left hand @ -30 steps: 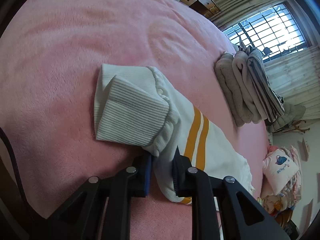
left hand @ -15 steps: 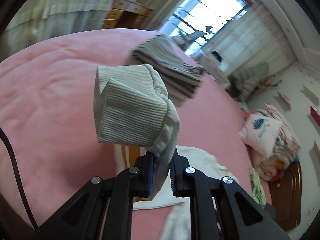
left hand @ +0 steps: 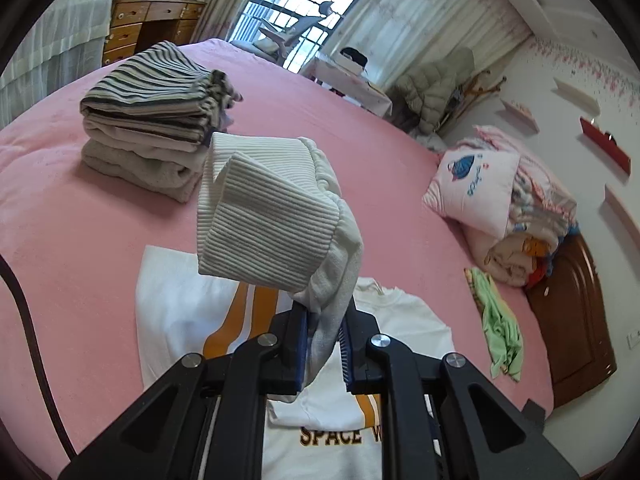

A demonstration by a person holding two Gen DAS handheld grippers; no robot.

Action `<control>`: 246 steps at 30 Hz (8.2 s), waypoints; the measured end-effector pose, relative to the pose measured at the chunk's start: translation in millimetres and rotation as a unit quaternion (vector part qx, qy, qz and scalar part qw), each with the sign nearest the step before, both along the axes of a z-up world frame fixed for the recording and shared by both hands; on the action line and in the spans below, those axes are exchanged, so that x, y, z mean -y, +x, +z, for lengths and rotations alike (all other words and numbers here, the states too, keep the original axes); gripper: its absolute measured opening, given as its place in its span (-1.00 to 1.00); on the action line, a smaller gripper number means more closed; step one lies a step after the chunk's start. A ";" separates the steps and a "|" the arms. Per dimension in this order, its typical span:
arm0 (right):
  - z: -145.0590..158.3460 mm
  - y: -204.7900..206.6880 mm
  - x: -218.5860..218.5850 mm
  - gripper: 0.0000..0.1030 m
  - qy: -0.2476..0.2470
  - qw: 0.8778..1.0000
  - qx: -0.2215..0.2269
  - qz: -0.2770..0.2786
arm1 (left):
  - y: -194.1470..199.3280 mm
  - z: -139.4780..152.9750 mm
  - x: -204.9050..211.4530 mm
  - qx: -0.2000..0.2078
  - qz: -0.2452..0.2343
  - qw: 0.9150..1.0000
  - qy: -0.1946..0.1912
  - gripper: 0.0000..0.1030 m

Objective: Fold small clothes
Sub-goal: 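Carry the held sleeve across the sweatshirt body with the left tool, then lay the sleeve over the first sleeve and open the left tool, then pinch and straighten the crossed sleeve cuffs with the right tool, then move both open tools toward the sweatshirt hem, then grasp the hem edge with the left tool while the right tool grasps it too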

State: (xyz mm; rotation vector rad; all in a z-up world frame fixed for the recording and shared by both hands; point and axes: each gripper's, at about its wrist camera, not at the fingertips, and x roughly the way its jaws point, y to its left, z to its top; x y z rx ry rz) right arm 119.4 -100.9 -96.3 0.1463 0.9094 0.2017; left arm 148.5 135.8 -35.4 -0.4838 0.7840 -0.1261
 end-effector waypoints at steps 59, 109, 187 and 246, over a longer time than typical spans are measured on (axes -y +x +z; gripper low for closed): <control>-12.7 9.7 114.0 -0.23 0.049 0.998 -0.027 -0.039 | -50.6 -73.5 25.7 -0.114 0.026 0.968 0.220 0.12; -56.1 82.9 29.6 -0.88 -0.078 0.992 -0.099 0.024 | 2.0 -159.9 -23.1 -0.174 0.034 0.971 0.159 -0.26; -25.2 9.1 120.1 -0.14 -0.064 0.996 -0.049 -0.024 | -62.8 -105.7 -14.1 -0.157 0.012 0.955 0.251 0.60; -54.6 -131.8 229.1 -0.14 -0.059 0.990 -0.074 -0.100 | -159.6 -141.9 4.3 -0.196 -0.016 0.969 0.151 0.24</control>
